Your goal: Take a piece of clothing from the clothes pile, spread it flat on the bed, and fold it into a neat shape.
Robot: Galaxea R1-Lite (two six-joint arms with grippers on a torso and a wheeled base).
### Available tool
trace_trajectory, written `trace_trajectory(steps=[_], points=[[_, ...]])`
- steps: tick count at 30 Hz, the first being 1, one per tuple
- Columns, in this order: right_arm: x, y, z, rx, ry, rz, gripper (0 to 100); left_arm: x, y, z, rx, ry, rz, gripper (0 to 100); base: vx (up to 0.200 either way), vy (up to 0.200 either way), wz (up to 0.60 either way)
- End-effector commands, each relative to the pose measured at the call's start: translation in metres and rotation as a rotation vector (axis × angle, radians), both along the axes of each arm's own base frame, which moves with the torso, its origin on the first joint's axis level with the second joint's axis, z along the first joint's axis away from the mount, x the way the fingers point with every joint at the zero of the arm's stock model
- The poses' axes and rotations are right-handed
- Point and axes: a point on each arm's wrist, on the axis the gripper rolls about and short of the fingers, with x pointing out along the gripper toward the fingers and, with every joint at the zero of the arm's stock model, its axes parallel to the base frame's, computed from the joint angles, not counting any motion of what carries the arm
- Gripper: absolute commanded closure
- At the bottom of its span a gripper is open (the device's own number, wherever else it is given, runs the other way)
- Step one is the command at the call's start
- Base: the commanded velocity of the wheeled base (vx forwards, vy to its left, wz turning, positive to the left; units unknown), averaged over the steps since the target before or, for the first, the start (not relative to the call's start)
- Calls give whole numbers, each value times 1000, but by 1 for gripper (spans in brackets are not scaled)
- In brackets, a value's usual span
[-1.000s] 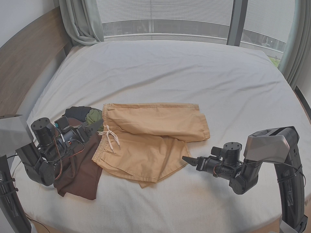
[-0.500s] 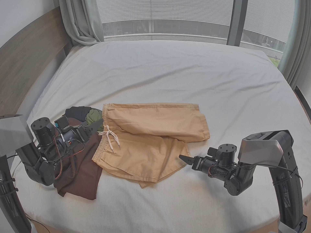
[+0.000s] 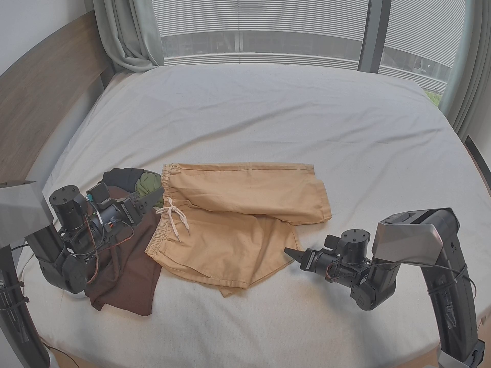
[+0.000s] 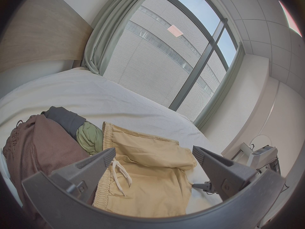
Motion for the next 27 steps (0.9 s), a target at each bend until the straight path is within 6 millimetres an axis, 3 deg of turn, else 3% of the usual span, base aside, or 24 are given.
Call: trace_trajectory(steps=[1, 13, 27], points=[[0, 0, -4, -2, 4, -1, 100, 0, 0, -1, 0, 1, -1, 0, 0, 0, 0], [4, -5, -1, -6, -20, -46, 100, 0, 0, 0, -1, -2, -1, 0, 0, 0, 0], [26, -52, 22, -1, -55, -173, 100, 1, -1, -1, 0, 3, -4, 0, 0, 0, 0]])
